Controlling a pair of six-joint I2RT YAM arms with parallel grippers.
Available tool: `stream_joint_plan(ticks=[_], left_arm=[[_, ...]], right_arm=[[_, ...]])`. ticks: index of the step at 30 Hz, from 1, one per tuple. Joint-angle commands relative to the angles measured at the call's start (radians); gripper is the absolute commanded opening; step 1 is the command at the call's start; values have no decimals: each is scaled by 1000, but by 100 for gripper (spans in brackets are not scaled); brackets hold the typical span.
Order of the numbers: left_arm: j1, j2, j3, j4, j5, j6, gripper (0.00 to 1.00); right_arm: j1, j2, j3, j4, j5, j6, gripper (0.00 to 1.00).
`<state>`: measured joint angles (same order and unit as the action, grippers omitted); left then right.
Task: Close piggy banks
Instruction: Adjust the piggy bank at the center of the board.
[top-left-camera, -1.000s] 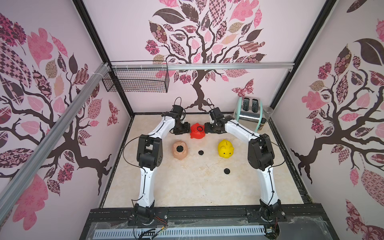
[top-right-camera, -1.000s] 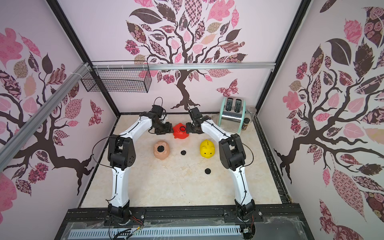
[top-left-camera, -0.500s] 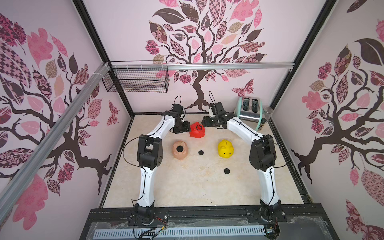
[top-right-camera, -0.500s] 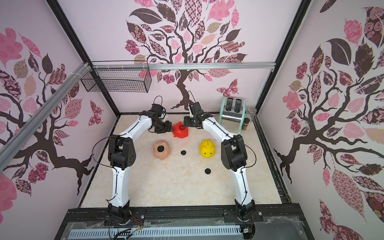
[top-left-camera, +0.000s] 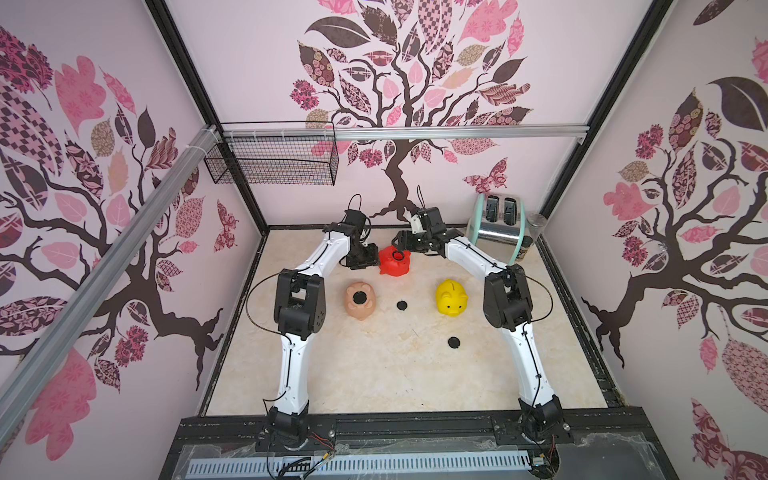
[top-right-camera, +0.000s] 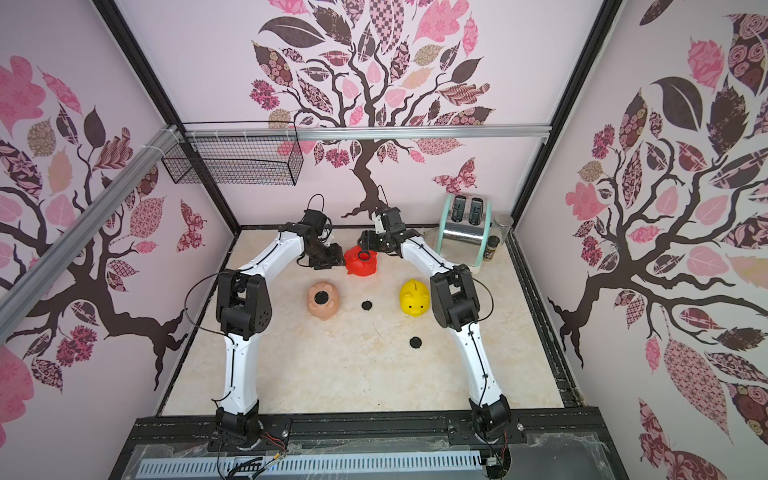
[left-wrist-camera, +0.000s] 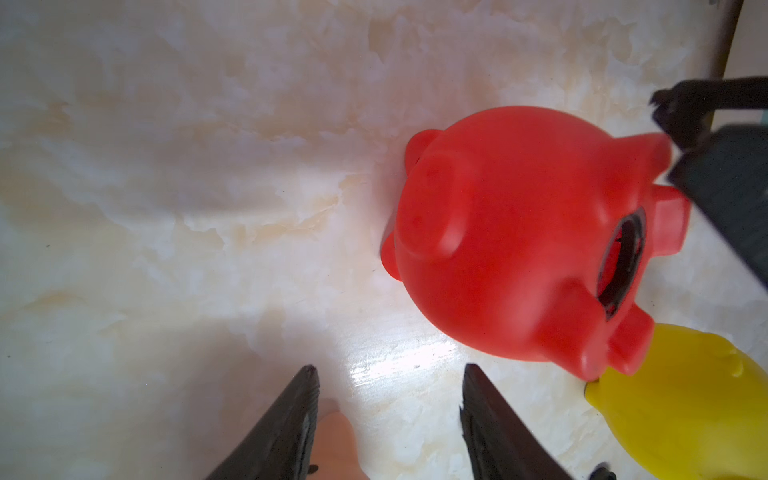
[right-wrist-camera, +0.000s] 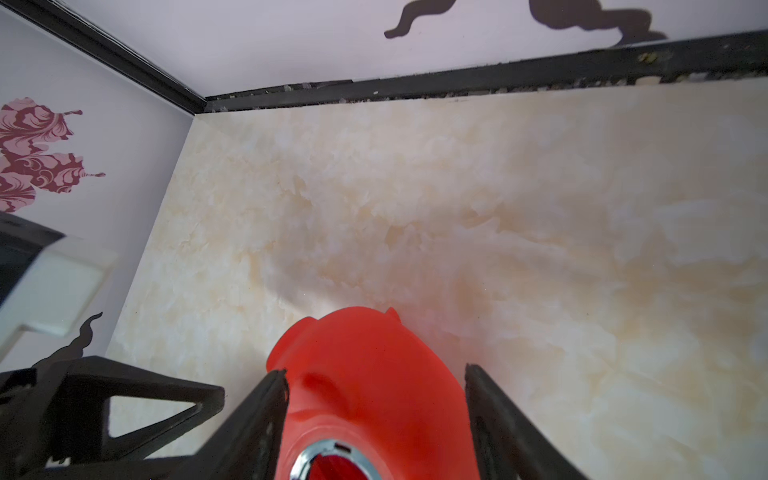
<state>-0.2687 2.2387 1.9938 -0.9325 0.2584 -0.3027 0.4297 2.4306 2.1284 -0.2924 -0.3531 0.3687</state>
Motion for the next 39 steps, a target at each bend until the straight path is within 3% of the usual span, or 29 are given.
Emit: stream_joint_plan(ticks=[1,13,22,39], left_arm=[[3,31,11,7,19,-10,57],[4,76,65,-1,19,-9,56],[5,92,93,-10,36,2,56],[-4,75,79,-26,30,25,56]], right_arm=[[1,-8,30,34,-52,12,71],[0,-177,-299,234,-195,189,74],[0,-285,-465,280,-209,231,76],[-1,-398,-495,150,-33,105,77]])
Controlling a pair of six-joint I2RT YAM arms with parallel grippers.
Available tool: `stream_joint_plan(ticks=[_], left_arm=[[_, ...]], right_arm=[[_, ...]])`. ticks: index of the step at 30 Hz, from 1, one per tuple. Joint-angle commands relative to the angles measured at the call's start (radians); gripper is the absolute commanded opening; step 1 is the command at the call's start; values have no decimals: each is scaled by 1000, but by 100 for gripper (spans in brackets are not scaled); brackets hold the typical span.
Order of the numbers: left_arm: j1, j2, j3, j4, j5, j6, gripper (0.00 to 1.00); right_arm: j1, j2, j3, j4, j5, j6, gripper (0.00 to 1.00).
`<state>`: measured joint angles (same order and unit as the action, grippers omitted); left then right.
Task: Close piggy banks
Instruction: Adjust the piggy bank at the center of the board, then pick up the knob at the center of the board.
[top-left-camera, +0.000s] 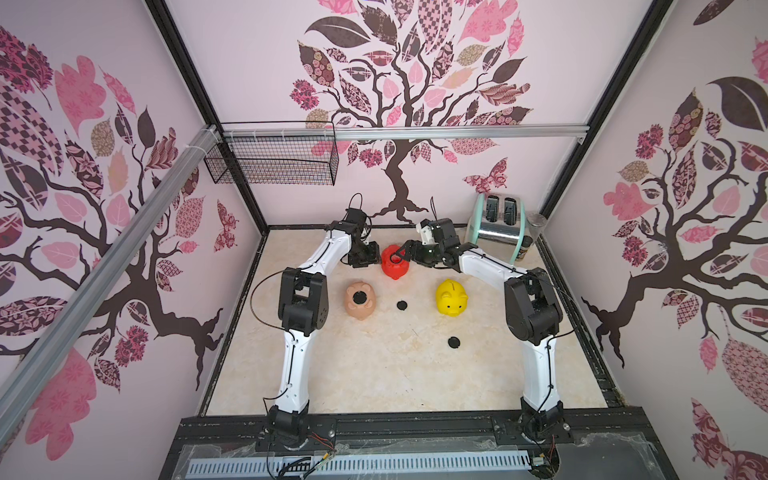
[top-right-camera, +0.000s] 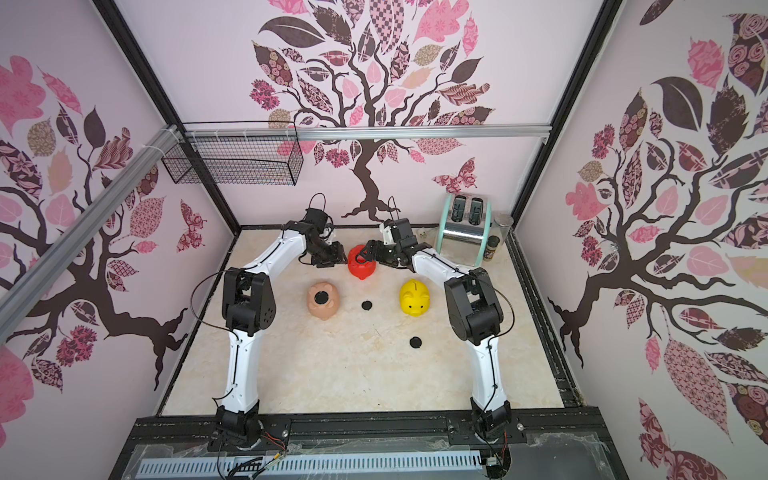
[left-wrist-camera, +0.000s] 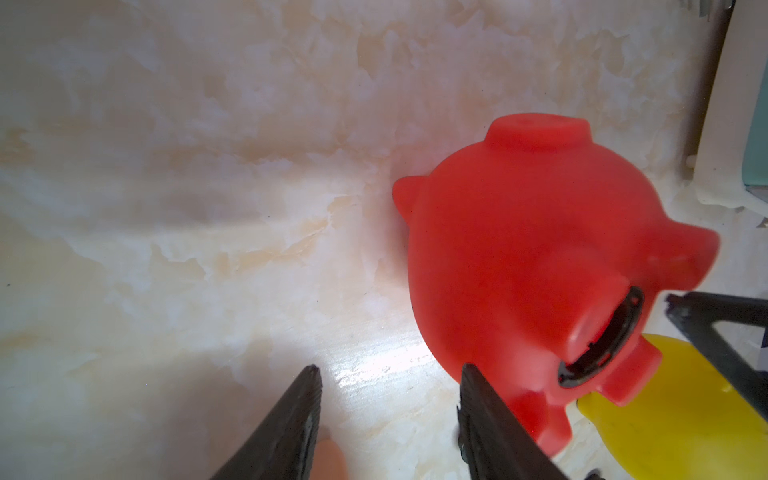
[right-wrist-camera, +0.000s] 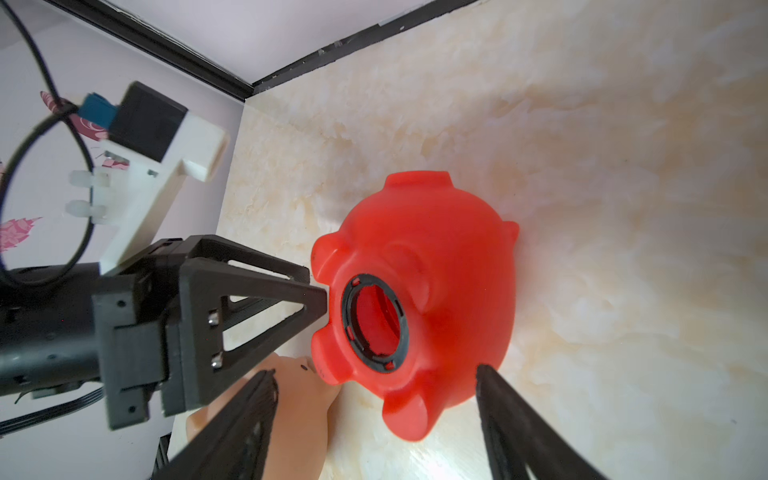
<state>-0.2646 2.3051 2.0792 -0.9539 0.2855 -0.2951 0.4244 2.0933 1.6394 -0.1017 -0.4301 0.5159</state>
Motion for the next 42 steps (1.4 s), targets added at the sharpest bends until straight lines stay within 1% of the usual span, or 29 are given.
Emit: stream_joint_plan(ticks=[1,5,9,13,17,21,25,27,30,33,36,39,42], left_arm=[[-7,5,-8,-6,-1,16,56],[-8,-27,-15,-21,-30,16,56],[-4,-110,-66,2,-60,-1,56],[6,-232,-126,8,-89,-4,56],[19,-398,-280,68,-112,-18,56],[20,-536,-373,49,-123,9,56],[19,-709,-540,51,-171,51,57],[20,-792,-608,58,-163,65,57],[20,-907,-701,73,-155,83,57],[21,-1019,-829,145,-194,100,58],[22,-1086,-915,180,-230,104,59],[16,-1124,-936,162,-280,124,58],[13,-1181,-971,210,-328,114,57]], right_arm=[[5,-71,-10,-51,52,-50,77],[5,-119,-38,-98,61,-67,75],[11,-184,-101,-155,87,-55,73],[37,-257,-175,-221,121,-73,67],[105,-302,-221,-301,170,-115,63],[152,-321,-271,-332,200,-133,58],[189,-320,-306,-355,228,-149,44],[203,-311,-305,-361,232,-155,39],[221,-282,-284,-375,257,-162,29],[233,-240,-240,-406,283,-171,25],[246,-195,-200,-435,325,-183,23],[248,-146,-148,-471,340,-193,23],[252,-105,-104,-499,351,-196,23]])
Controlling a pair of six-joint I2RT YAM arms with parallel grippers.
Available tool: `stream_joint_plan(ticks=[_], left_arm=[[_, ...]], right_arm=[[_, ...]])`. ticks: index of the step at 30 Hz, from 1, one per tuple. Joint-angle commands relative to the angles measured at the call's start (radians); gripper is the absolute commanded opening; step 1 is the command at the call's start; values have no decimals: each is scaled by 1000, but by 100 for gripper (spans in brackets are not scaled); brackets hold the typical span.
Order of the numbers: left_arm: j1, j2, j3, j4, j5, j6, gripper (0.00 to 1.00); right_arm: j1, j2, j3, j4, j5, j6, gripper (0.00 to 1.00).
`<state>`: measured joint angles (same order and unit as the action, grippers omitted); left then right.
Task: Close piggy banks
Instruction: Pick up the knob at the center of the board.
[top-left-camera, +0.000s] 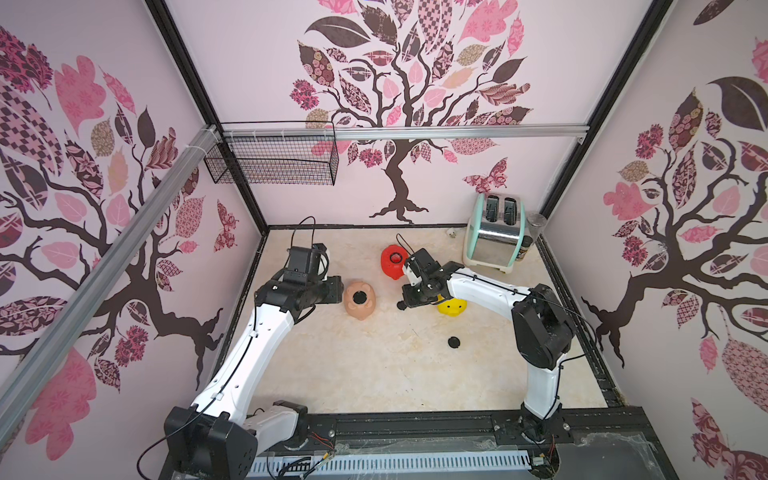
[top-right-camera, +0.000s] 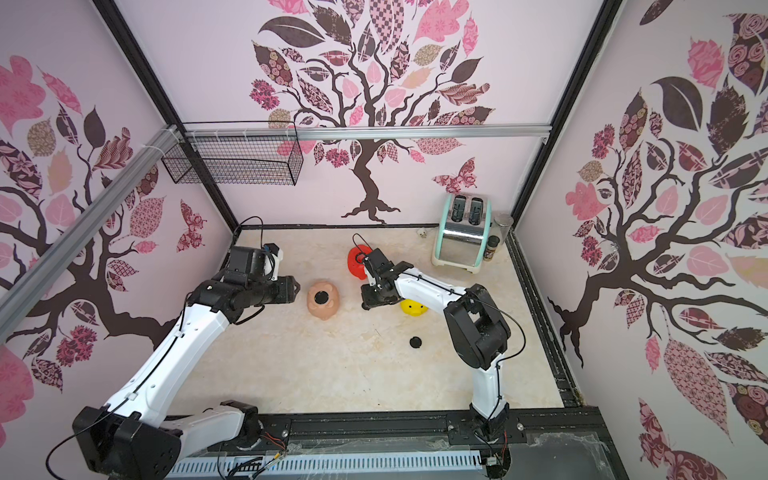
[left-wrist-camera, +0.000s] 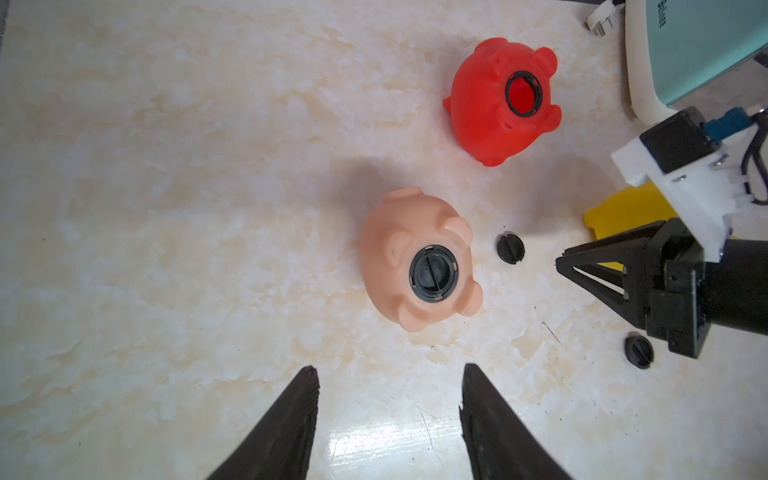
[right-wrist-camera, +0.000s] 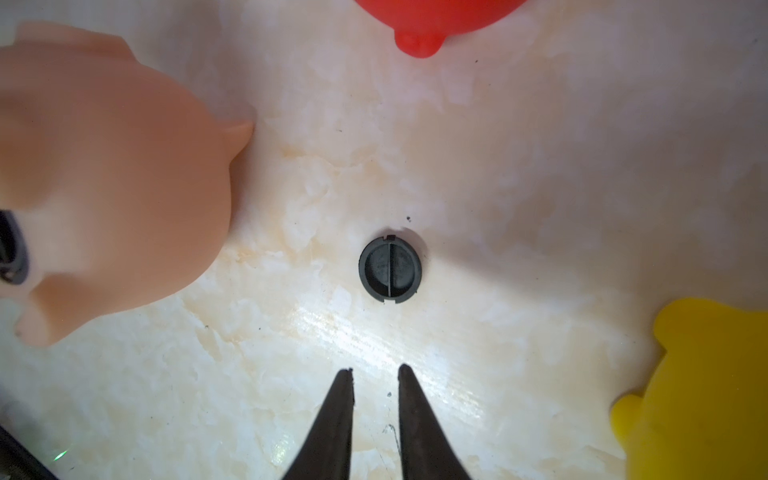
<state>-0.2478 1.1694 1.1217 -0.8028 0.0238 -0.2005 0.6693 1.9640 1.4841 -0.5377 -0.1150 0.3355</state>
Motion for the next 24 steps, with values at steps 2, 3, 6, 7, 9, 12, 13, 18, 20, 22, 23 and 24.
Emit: stream_joint_plan(ticks=[2,3,6,7,9,12,13,18,20,22,23,24], left_arm=[[-4,-57,-11,55,-100,20,57],[-4,-60,-14,58,-110,21,57],[-4,-55,-13,56,-109,21,57],[-5,-53,-13,54,-109,21,57],[-4,-52,-11,53,-113,22,57],[4,-49,-11,53,-116,22,57],[6,-49,-11,54,-116,21,57],[6,-52,-11,53,-118,22,56],[8,-51,-12,52,-119,22,56],[7,-50,-12,52,-118,23,56],[8,-48,-11,53,-117,22,56],[8,-46,-10,52,-117,24,56]], right_arm=[[16,51,74,-73,52,-19,24],[21,63,86,-79,59,-21,25],[30,98,113,-98,80,-24,26],[32,108,121,-103,83,-26,26],[35,125,129,-105,92,-26,27],[39,151,155,-115,102,-32,26],[41,162,163,-119,106,-34,26],[47,187,196,-128,106,-37,26],[49,194,205,-129,109,-38,26],[49,205,215,-131,111,-38,25],[50,211,221,-133,112,-39,25],[51,217,228,-134,110,-39,25]])
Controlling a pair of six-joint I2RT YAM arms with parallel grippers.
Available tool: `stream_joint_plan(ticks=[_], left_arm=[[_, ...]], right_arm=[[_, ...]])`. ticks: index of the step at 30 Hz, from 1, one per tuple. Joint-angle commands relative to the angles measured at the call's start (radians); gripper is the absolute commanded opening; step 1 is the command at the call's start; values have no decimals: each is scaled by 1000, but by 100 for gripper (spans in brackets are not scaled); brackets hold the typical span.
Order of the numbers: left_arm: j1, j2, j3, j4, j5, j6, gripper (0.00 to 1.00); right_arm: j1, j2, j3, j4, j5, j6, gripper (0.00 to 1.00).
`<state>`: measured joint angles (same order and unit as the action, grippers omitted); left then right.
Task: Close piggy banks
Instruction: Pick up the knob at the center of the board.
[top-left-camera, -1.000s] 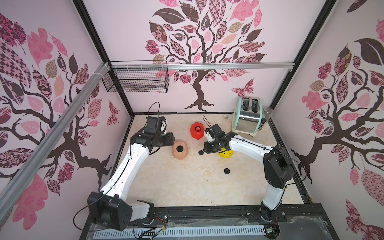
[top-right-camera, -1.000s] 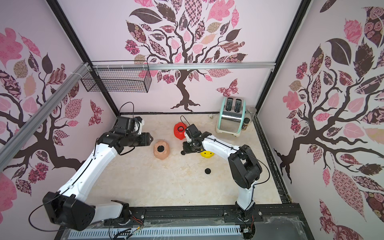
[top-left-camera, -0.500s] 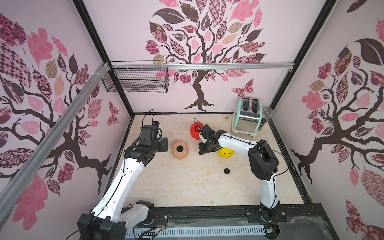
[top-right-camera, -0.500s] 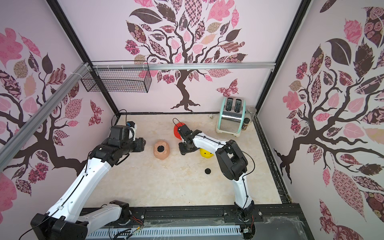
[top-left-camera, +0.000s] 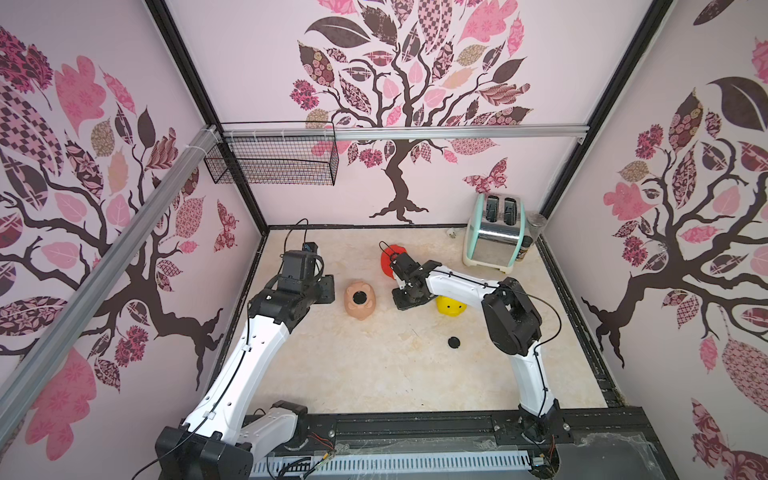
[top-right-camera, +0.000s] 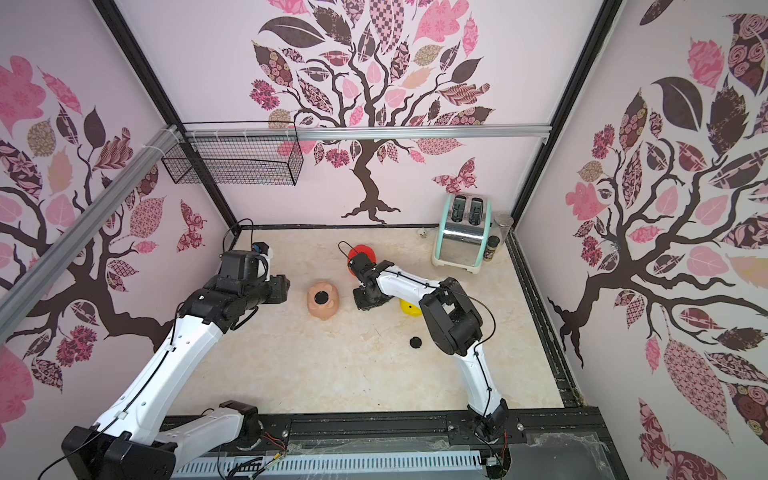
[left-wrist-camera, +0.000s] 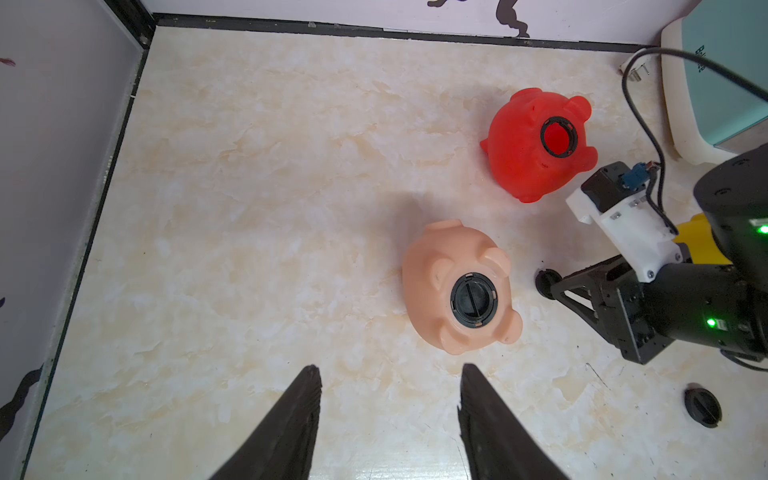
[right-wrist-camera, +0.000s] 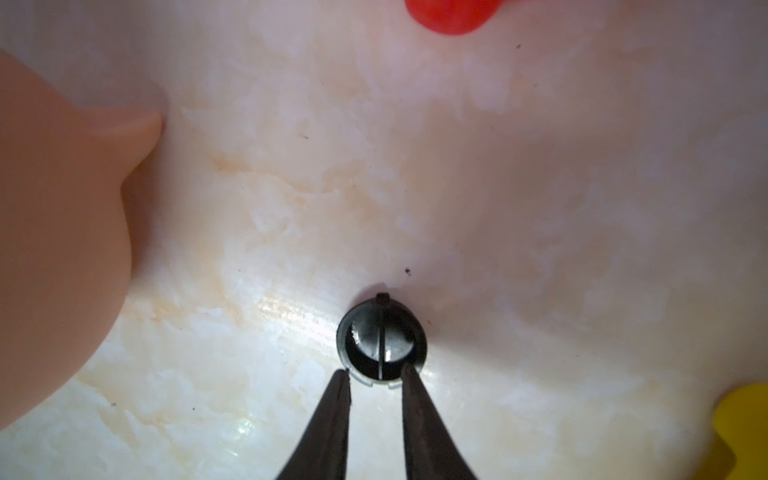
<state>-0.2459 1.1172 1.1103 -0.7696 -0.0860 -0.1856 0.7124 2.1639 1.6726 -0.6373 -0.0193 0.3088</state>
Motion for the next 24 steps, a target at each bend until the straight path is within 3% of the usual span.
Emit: stream_joint_plan(ticks=[1,24], left_arm=[[5,9,2,18,-7,8,56],[6,23,1,14,-4,9,56]], right_arm=[[7,24,44,-37,14,-12,25],[17,88,-1,-55,99,-30,19]])
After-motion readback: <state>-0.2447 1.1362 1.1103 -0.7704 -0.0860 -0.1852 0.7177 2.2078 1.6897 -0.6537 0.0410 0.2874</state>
